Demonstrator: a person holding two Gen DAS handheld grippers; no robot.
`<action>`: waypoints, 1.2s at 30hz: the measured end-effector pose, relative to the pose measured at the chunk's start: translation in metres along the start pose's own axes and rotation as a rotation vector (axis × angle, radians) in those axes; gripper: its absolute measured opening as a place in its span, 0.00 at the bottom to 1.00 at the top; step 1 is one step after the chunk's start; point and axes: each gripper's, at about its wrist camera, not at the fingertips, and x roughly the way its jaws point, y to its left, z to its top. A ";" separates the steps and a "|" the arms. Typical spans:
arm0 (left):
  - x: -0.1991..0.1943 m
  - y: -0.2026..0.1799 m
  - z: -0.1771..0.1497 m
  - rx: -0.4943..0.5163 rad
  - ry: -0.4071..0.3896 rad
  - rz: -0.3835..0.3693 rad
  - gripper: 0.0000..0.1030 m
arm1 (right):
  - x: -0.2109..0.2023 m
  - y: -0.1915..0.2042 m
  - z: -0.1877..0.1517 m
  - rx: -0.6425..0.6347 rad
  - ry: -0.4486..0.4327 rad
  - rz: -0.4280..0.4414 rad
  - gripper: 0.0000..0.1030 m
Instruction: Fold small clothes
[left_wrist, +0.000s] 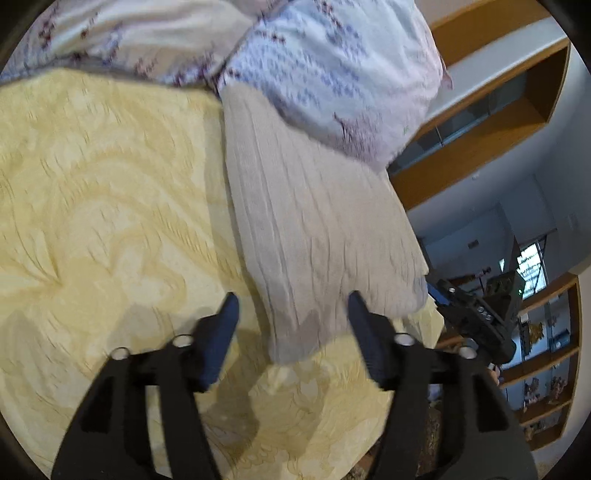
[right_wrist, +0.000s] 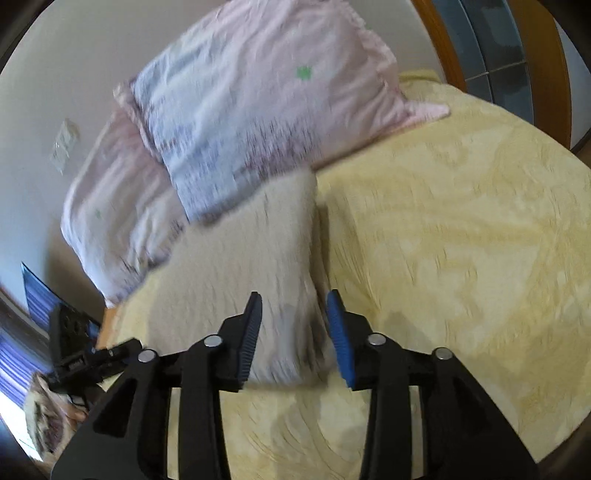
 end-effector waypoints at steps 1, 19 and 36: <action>0.000 0.000 0.004 -0.004 -0.005 0.004 0.66 | 0.004 0.000 0.007 0.014 0.002 0.017 0.38; 0.033 -0.004 0.033 -0.046 0.025 0.028 0.72 | 0.056 0.014 0.023 -0.129 0.007 -0.208 0.09; 0.039 -0.032 0.046 0.114 -0.028 0.113 0.86 | 0.043 -0.008 0.037 0.029 0.050 -0.052 0.67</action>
